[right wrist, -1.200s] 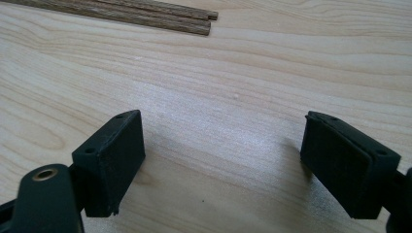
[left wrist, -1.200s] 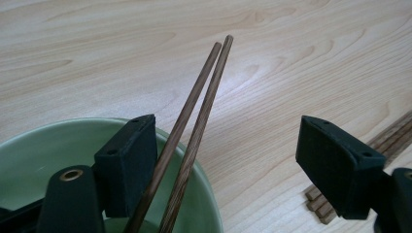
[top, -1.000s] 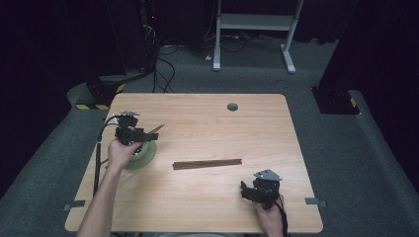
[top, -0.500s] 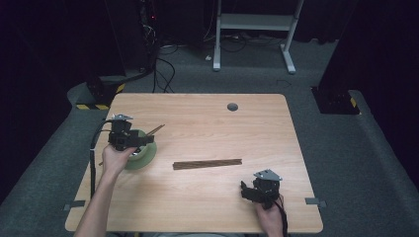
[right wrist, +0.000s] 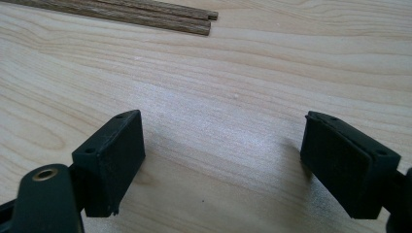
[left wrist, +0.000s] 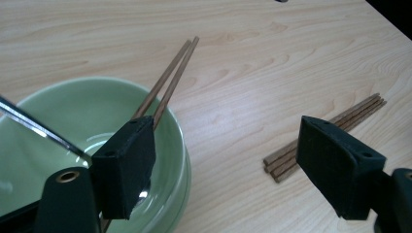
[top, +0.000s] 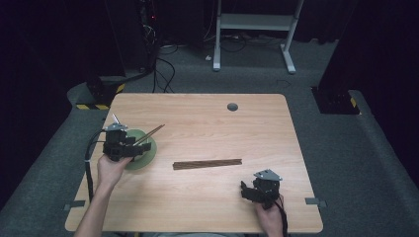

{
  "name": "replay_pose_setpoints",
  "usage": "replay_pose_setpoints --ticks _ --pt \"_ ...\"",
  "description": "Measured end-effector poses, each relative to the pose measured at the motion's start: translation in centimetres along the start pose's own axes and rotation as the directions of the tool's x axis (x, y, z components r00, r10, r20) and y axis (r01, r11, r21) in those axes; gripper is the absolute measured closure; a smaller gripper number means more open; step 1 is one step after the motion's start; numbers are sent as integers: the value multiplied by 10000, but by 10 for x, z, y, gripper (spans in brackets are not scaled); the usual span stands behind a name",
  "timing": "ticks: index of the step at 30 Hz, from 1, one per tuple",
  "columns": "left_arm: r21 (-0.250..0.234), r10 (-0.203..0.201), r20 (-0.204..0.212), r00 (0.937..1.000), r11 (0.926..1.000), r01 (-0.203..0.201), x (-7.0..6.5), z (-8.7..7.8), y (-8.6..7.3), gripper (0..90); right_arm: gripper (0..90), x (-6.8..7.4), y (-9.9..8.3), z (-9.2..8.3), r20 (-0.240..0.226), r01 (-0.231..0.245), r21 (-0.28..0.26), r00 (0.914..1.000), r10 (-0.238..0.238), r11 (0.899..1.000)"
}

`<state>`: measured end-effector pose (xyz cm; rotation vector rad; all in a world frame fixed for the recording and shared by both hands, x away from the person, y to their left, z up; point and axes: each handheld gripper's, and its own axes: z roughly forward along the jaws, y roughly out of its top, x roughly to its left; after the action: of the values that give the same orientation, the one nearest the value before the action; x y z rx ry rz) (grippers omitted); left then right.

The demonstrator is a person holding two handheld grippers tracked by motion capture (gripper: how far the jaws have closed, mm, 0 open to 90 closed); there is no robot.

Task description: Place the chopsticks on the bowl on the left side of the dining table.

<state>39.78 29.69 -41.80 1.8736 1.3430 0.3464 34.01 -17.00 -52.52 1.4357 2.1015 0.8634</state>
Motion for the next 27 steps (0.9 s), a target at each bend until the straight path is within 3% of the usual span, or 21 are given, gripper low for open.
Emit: replay_pose_setpoints --ticks 8,11,27 --pt "109 -226 -206 9995 9997 228 2 -1 -22 226 158 0 0 0 1 3 0 10000 -3 10000" --pt "216 -200 -552 9983 9995 212 2 0 -29 233 158 0 0 0 1 1 2 10000 -1 10000" --pt "156 -537 -893 9946 9983 553 10 2 -42 236 158 0 0 0 0 -2 1 10000 2 10000"
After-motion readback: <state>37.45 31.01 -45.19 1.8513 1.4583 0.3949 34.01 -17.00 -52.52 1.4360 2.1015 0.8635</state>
